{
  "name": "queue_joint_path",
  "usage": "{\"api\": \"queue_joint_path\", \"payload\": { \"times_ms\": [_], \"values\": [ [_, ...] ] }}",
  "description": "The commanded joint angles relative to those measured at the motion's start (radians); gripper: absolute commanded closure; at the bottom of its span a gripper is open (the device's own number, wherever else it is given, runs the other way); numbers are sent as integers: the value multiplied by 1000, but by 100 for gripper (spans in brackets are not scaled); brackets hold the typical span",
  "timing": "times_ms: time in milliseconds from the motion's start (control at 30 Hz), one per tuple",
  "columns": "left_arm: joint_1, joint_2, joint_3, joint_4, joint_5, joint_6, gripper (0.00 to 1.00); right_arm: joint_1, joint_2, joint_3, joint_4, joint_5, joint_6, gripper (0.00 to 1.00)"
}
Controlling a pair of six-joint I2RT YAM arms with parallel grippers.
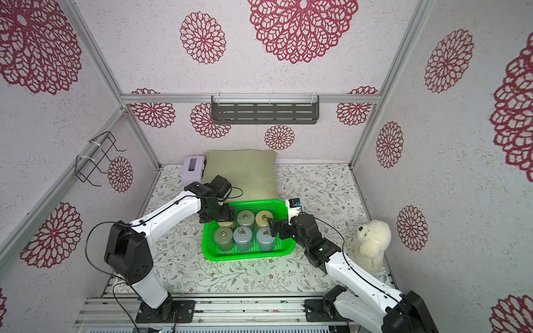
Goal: Take the tea canister out of the basket
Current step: Pick up the tea canister from the basket.
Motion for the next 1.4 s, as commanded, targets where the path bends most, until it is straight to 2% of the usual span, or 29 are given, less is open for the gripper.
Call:
{"api": "queue_joint_path", "payload": {
  "times_ms": [0,233,900,1033,1100,1167,1367],
  "values": [
    [19,38,36,-12,27,35,3,5,-11,1,11,31,11,1],
    [29,138,75,-19,51,69,3,5,-2,-4,19,50,9,1],
    [34,189,32,52,47,91,0,5,-3,-21,47,24,12,1],
    [34,190,35,48,41,90,14,5,-11,-35,96,-74,2,1],
    [34,181,34,45,30,84,16,6,-16,-44,124,-129,-2,1],
    [34,162,29,48,31,84,23,7,-20,-52,154,-185,-5,1],
    [34,105,41,31,18,77,25,10,-14,-76,224,-279,0,1]
  ]
}}
